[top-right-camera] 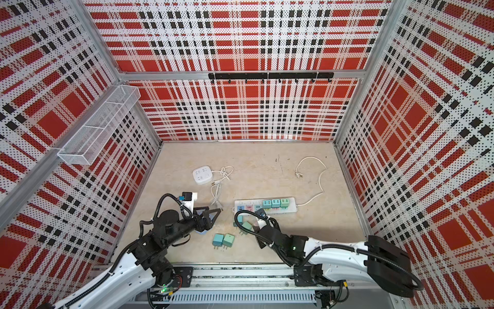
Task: Insert plugs into power strip
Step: Pick up the plug from the bottom-center of the table.
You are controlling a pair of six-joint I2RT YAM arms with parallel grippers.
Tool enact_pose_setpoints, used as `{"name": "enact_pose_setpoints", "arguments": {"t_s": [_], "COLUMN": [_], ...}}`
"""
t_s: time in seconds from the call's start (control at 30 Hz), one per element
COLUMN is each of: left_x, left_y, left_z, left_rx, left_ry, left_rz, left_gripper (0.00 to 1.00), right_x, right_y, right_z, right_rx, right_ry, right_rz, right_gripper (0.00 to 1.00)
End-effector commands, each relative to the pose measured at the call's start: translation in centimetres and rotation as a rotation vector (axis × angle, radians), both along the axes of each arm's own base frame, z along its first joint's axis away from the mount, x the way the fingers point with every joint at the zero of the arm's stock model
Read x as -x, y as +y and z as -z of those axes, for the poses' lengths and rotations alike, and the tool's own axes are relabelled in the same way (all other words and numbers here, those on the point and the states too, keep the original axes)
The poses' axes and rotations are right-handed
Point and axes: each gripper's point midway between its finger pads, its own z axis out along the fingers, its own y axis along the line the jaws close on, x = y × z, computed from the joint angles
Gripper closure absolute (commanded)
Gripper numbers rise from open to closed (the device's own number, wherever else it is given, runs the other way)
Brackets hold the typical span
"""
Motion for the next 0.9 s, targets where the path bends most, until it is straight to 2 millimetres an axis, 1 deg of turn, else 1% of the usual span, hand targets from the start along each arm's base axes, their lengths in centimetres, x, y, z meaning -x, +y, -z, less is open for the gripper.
{"name": "enact_pose_setpoints", "arguments": {"t_s": [0.0,0.13,0.27,0.37,0.43,0.5,0.6,0.77,0.87], "left_x": [1.3,2.9,3.9,4.4,4.7,5.0,5.3,5.7,5.7], "left_y": [-2.3,-4.4,-6.0,-7.2,-7.9,-8.5,-9.3,-10.0,-10.2], "left_z": [-3.2,-4.1,-4.6,-4.9,-5.1,-5.1,-4.8,-4.7,-4.8], "left_rx": [0.005,-0.060,-0.121,-0.149,-0.162,-0.175,-0.188,-0.183,-0.181], "left_ry": [-0.098,-0.141,-0.168,-0.182,-0.189,-0.193,-0.186,-0.179,-0.177], "left_rz": [0.097,0.168,0.207,0.240,0.261,0.282,0.308,0.333,0.339], "left_gripper": [0.14,0.16,0.17,0.18,0.18,0.19,0.20,0.20,0.20], "right_x": [-0.3,0.5,1.2,1.6,1.9,2.1,2.9,3.0,3.0], "right_y": [0.8,0.7,0.6,0.6,0.6,0.4,0.7,1.8,2.2], "right_z": [-4.1,-6.3,-8.6,-9.9,-10.3,-10.8,-11.4,-11.9,-12.2], "right_rx": [-0.061,-0.113,-0.178,-0.198,-0.189,-0.194,-0.194,-0.151,-0.153], "right_ry": [-0.209,-0.322,-0.438,-0.535,-0.603,-0.663,-0.742,-0.771,-0.783], "right_rz": [-0.086,-0.161,-0.210,-0.239,-0.260,-0.266,-0.321,-0.362,-0.372], "right_gripper": [0.91,0.91,0.94,0.98,1.00,1.00,1.00,1.00,1.00]}}
